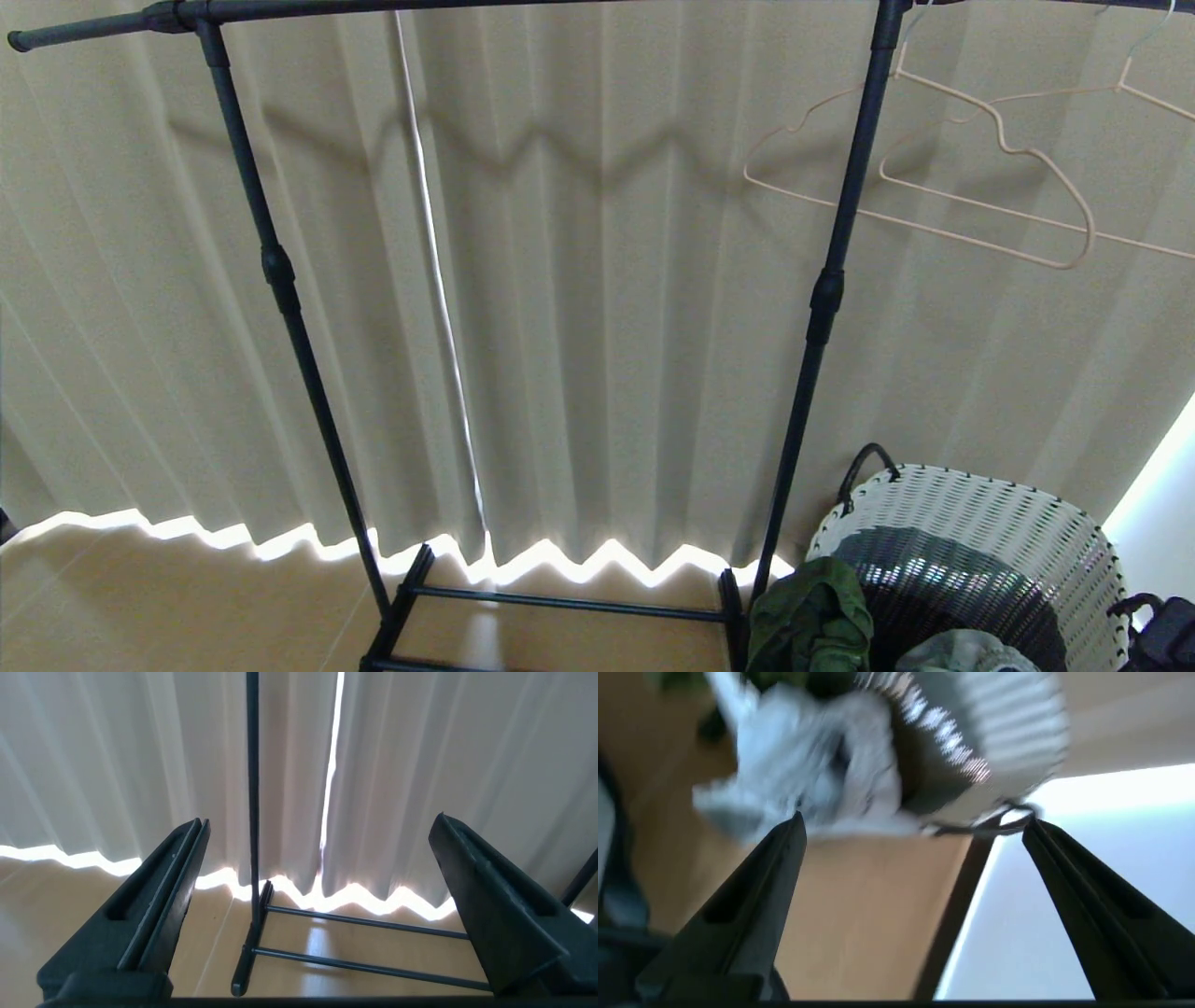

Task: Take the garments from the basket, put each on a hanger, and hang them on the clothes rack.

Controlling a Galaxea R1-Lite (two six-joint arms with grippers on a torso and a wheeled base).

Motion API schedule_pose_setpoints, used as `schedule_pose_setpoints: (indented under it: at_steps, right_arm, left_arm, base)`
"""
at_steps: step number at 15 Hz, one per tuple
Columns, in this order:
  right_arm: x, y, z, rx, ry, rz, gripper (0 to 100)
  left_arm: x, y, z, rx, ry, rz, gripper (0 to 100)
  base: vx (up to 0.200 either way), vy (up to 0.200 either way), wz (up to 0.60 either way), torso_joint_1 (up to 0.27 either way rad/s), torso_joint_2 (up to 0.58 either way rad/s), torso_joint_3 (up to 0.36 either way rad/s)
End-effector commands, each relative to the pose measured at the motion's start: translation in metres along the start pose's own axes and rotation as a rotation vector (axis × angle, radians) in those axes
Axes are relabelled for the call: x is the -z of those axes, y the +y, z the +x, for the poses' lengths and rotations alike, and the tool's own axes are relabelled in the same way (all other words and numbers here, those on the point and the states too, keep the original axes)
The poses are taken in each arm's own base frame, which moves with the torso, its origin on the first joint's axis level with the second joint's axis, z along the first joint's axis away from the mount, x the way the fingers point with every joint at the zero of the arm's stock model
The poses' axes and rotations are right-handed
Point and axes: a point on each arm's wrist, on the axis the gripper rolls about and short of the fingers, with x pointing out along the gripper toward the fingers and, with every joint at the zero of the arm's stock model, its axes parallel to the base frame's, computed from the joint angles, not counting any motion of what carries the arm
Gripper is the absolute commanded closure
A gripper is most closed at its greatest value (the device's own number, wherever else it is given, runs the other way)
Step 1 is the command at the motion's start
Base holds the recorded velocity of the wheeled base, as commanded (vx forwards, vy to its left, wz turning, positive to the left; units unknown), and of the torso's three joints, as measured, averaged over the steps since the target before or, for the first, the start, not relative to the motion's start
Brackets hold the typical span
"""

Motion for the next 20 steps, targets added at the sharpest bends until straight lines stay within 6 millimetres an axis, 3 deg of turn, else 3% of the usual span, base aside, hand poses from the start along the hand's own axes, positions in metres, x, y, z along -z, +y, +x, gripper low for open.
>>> schedule_pose_setpoints:
  at_steps: [1, 12, 20]
  right_arm:
    - [-0.006, -0.002, 0.035, -0.131, 0.186, -0.067, 0]
    - [-0.023, -0.011, 0.11, -0.142, 0.231, -0.045, 0]
    - [-0.028, -0.02, 0.128, -0.066, 0.169, -0.01, 0]
  left_arm:
    - [0.0, 0.0, 0.0, -0.002, 0.001, -0.001, 0]
    - [0.0, 0.0, 0.0, 0.0, 0.001, 0.001, 0]
    - [0.0, 0.0, 0.0, 0.0, 0.001, 0.005, 0]
  base:
    - [0.0, 0.0, 0.0, 0.0, 0.0, 0.0]
    - [0.0, 0.0, 0.0, 0.0, 0.0, 0.0]
    - [0.0, 0.0, 0.0, 0.0, 0.0, 0.0]
